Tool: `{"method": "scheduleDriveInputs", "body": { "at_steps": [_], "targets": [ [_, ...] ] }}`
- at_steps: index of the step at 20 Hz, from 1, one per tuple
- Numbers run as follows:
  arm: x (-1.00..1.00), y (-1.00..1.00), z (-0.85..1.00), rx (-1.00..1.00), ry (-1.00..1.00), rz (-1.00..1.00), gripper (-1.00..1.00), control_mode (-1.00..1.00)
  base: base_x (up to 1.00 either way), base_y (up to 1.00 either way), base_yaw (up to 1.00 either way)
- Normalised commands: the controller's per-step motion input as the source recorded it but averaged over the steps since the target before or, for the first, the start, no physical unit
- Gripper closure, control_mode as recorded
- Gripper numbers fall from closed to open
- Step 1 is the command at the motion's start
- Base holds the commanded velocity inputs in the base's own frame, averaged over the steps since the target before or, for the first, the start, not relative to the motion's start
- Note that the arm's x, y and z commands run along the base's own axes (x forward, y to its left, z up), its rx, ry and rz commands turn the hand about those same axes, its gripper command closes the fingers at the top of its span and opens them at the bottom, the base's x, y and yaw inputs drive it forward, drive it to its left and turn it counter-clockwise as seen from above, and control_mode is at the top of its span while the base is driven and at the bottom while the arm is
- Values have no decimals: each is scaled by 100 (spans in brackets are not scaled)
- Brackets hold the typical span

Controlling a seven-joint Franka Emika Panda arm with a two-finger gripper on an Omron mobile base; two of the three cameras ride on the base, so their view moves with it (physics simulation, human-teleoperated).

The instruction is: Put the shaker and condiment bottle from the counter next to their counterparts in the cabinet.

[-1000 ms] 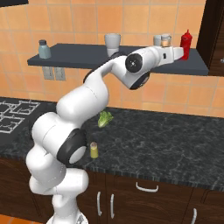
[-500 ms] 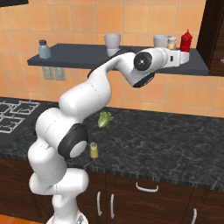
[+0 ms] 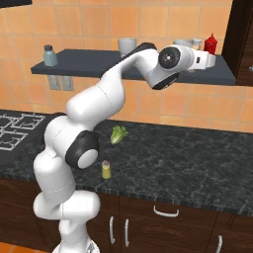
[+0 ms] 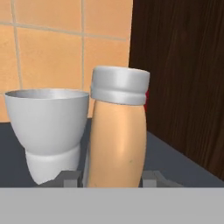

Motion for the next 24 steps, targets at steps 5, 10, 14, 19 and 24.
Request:
{"method": "scheduleDriveInputs", "body": {
  "at_steps": [5,10,14,19,24],
  "targets": [
    [3,0,-40,-4,-5,1,100,-100,0,0,0],
    [-1,0,-61,-16,-25,0,100,-100,0,0,0],
    [6,5,-35,-22,-24,0,100,-100,0,0,0],
    [1,1,-27,-8,-5,0,100,-100,0,0,0],
    [1,-14,-2,10,10,0,100,-100,0,0,0]
  ]
}}
